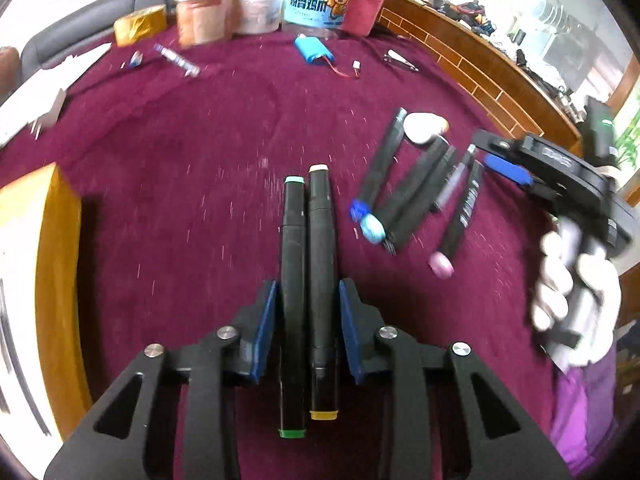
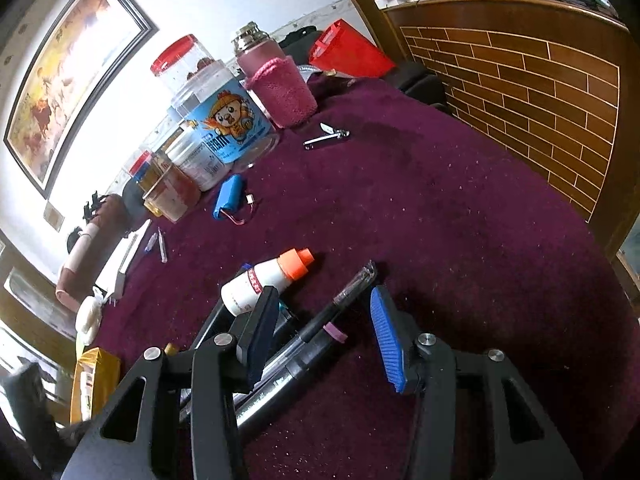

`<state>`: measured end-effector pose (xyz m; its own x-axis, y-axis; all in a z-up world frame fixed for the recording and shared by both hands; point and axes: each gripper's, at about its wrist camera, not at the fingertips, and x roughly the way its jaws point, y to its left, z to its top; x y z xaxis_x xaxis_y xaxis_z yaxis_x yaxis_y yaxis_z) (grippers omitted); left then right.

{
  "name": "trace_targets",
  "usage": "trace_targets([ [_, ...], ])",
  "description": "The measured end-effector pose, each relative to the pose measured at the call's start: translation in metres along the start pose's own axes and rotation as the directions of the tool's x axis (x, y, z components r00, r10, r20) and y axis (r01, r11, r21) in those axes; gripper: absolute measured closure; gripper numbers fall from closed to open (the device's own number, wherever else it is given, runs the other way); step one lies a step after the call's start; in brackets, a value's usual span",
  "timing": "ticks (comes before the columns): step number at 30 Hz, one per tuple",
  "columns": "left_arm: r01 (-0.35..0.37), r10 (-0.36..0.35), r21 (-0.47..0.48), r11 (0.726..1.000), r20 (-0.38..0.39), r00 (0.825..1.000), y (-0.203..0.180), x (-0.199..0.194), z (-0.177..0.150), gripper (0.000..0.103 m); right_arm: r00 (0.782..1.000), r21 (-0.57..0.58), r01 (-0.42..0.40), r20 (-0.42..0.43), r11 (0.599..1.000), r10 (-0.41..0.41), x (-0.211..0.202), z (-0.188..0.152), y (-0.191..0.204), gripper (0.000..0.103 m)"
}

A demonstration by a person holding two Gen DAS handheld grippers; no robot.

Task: Organize rigid objects
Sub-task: 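Grasp a black marker with green cap with the left gripper, then grasp a black marker with yellow cap with the right gripper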

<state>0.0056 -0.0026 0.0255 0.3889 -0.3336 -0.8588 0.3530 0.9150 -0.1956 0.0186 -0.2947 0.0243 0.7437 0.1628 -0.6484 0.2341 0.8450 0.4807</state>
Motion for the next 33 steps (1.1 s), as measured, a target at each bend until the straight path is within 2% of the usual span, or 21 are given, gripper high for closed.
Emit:
trace_targets([
  [1,0.038,-0.037,-0.029,0.999,0.020,0.999,0.004,-0.009,-0.005,0.072,1.000,-0.001,0.001,-0.006,1.000,-0.001,0.001,-0.001,0.000,0.060],
  [3,0.052,-0.049,-0.053,0.997,0.055,0.997,0.010,-0.017,-0.006,0.068,1.000,-0.003,0.002,-0.013,1.000,-0.002,0.001,-0.001,0.001,0.060],
  [5,0.015,-0.010,-0.059,0.998,0.083,0.996,0.015,-0.022,-0.007,0.062,1.000,-0.006,0.008,-0.008,1.000,-0.008,0.000,-0.002,0.000,0.060],
  [8,-0.014,0.016,-0.048,0.999,0.057,0.998,0.016,-0.013,-0.008,0.062,1.000,-0.002,0.018,-0.009,1.000,-0.018,0.001,-0.003,-0.001,0.060],
  [11,-0.102,0.101,0.009,0.995,0.036,0.994,0.008,-0.002,-0.013,0.063,1.000,0.008,0.015,-0.014,1.000,-0.015,0.001,-0.002,-0.003,0.060],
  [15,-0.138,0.137,0.032,0.990,0.045,0.990,0.006,-0.003,-0.011,0.063,1.000,0.014,0.001,-0.011,1.000,-0.001,-0.001,-0.002,-0.003,0.060],
  [17,-0.177,0.175,0.058,0.982,0.045,0.984,0.000,0.001,-0.010,0.058,1.000,0.015,-0.007,-0.013,1.000,0.007,-0.001,-0.002,-0.003,0.060],
  [18,-0.195,0.192,0.074,0.978,0.054,0.980,-0.004,0.004,-0.010,0.052,1.000,0.013,-0.008,-0.013,1.000,0.009,-0.001,-0.002,-0.003,0.060],
  [20,-0.206,0.199,0.077,0.976,0.086,0.976,-0.010,0.006,-0.012,0.052,1.000,0.007,-0.009,-0.014,1.000,0.009,-0.001,-0.003,-0.001,0.060],
  [21,-0.197,0.190,0.071,0.978,0.091,0.978,-0.010,0.006,-0.012,0.054,1.000,0.002,-0.005,-0.014,1.000,0.005,-0.001,-0.003,-0.001,0.060],
  [23,-0.146,0.141,0.041,0.988,0.101,0.985,-0.004,0.000,-0.013,0.092,1.000,-0.007,0.016,-0.007,1.000,-0.016,0.000,-0.004,0.000,0.060],
  [25,-0.056,0.057,-0.007,0.998,0.112,0.992,0.005,-0.010,-0.017,0.091,0.999,-0.011,0.042,0.000,0.999,-0.042,0.000,-0.004,0.000,0.060],
  [28,0.008,-0.001,-0.040,0.999,0.183,0.983,0.013,-0.042,-0.031,0.091,0.997,-0.005,0.074,0.016,0.997,-0.074,-0.001,-0.003,-0.003,0.060],
  [31,0.098,-0.071,-0.096,0.991,0.252,0.965,0.029,-0.077,-0.050,0.091,0.994,0.009,0.098,0.037,0.995,-0.098,-0.003,-0.002,-0.007,0.060],
  [33,0.175,-0.126,-0.130,0.976,0.317,0.940,0.044,-0.103,-0.063,0.091,0.993,0.006,0.108,0.036,0.994,-0.108,-0.002,-0.002,-0.007,0.060],
])
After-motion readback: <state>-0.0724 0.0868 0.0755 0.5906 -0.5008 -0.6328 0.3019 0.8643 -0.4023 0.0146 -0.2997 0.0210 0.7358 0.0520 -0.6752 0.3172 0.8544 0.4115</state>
